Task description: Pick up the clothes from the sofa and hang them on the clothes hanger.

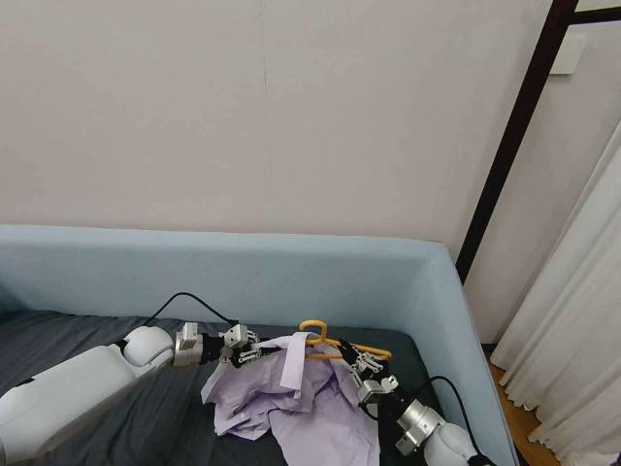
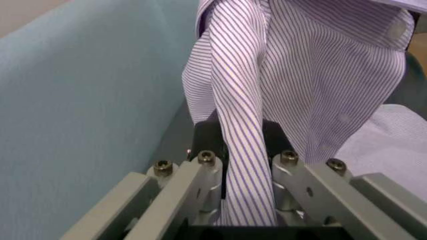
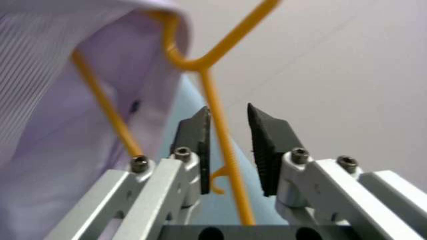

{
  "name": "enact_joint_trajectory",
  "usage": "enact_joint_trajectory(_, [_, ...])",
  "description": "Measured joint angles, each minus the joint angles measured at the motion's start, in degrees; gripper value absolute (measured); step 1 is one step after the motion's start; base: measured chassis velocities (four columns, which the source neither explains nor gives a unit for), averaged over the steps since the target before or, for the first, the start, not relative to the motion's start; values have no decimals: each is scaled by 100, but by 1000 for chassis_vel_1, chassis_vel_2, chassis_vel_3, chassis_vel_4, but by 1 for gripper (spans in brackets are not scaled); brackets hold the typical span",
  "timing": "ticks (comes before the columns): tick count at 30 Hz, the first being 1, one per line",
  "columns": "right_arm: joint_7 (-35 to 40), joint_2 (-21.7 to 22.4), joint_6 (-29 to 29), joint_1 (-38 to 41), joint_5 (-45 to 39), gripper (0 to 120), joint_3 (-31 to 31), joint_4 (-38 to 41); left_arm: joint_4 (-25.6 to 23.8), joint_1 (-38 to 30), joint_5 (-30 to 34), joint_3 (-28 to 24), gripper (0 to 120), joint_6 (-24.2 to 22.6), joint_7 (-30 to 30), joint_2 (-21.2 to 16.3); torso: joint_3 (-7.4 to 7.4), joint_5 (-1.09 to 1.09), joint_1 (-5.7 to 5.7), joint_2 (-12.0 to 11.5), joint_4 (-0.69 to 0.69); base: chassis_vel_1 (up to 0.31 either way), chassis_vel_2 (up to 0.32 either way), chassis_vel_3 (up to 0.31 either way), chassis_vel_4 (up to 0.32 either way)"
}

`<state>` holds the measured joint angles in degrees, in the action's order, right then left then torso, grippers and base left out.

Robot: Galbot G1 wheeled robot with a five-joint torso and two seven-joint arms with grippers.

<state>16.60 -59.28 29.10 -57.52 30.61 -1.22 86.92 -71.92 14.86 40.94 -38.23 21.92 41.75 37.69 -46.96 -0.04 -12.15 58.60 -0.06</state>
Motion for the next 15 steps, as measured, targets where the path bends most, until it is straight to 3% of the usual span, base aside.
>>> enact_joint_trajectory(8, [-214, 472, -287, -708, -1623, 54, 89, 999, 44, 163, -39, 135, 7, 62, -75, 0, 1, -1, 0, 0, -1, 0, 0, 0, 0])
enact_joint_trajectory(12, [-730, 770, -737, -1187, -3698, 71, 41, 1008, -42, 189, -41, 177, 7, 86, -137, -33, 1, 1, 1, 1, -3, 0, 0, 0, 0])
enact_joint_trajectory(13, [-730, 770, -737, -1187, -3698, 71, 41, 1008, -42, 189, -41, 177, 7, 86, -137, -33, 1, 1, 1, 1, -3, 0, 0, 0, 0])
enact_joint_trajectory(15, [-1123, 829, -1024, -1249, -4767, 79, 2, 860, -60, 202, -40, 188, 7, 93, -153, -54, 1, 0, 1, 1, -3, 0, 0, 0, 0])
